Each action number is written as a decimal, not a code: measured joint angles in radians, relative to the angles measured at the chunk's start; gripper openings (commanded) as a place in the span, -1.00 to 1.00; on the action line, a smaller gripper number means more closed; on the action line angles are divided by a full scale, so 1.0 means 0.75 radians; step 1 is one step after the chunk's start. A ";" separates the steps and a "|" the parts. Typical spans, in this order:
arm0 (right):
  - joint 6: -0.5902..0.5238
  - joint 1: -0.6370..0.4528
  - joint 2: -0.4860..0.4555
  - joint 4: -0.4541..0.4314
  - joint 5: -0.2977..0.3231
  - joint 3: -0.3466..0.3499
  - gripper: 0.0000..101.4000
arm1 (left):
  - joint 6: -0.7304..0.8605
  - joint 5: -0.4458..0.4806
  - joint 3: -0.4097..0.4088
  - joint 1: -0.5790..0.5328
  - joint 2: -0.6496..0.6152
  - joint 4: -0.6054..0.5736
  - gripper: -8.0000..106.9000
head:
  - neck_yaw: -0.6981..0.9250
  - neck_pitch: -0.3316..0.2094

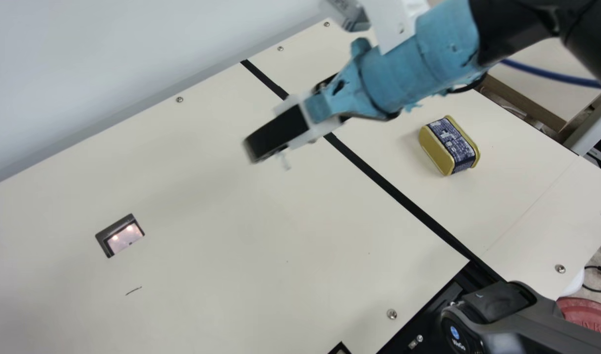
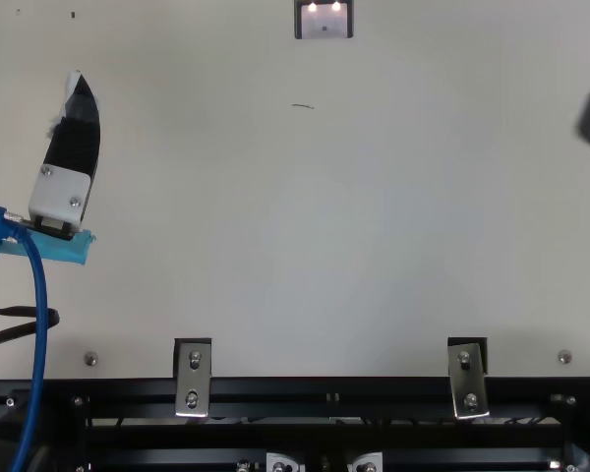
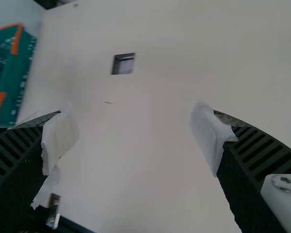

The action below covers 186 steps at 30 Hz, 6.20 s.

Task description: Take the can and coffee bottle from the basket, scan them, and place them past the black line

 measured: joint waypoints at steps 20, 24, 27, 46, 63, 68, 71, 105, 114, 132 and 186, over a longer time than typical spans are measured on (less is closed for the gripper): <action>0.102 0.005 -0.101 0.415 -0.004 0.080 1.00 | 0.000 0.000 0.000 0.000 0.000 0.000 0.71 | 0.007 0.000; 0.102 0.005 -0.101 0.415 -0.004 0.080 1.00 | 0.000 0.000 0.000 0.000 0.000 0.000 0.71 | 0.000 0.000; 0.102 0.005 -0.101 0.415 -0.004 0.080 1.00 | 0.000 0.000 0.000 0.000 0.000 0.000 0.71 | 0.020 0.041; 0.102 0.005 -0.101 0.415 -0.004 0.080 1.00 | 0.000 0.000 0.000 0.000 0.000 0.000 0.71 | 0.962 0.055; 0.102 0.005 -0.101 0.415 -0.004 0.080 1.00 | 0.000 0.000 0.000 0.000 0.000 0.000 0.71 | 1.761 -0.280; 0.102 0.005 -0.101 0.415 -0.004 0.080 1.00 | 0.000 0.000 0.000 0.000 0.000 0.000 0.71 | 1.870 -0.287; 0.102 0.005 -0.101 0.415 -0.004 0.080 1.00 | 0.000 0.000 0.000 0.000 0.000 0.000 0.71 | 1.911 -0.293; 0.102 0.005 -0.101 0.415 -0.004 0.080 1.00 | -0.307 0.011 -0.426 0.197 0.427 0.165 0.71 | 1.918 -0.293; 0.102 0.005 -0.101 0.415 -0.004 0.080 1.00 | -0.438 0.104 -0.770 0.385 0.747 0.187 0.71 | 1.918 -0.287; 0.102 0.005 -0.101 0.415 -0.004 0.080 1.00 | -0.767 0.569 -1.288 0.584 1.326 0.414 0.71 | 1.918 -0.293; 0.102 0.005 -0.101 0.415 -0.004 0.080 1.00 | -0.025 1.093 -1.400 0.997 1.783 0.329 0.71 | 1.918 -0.293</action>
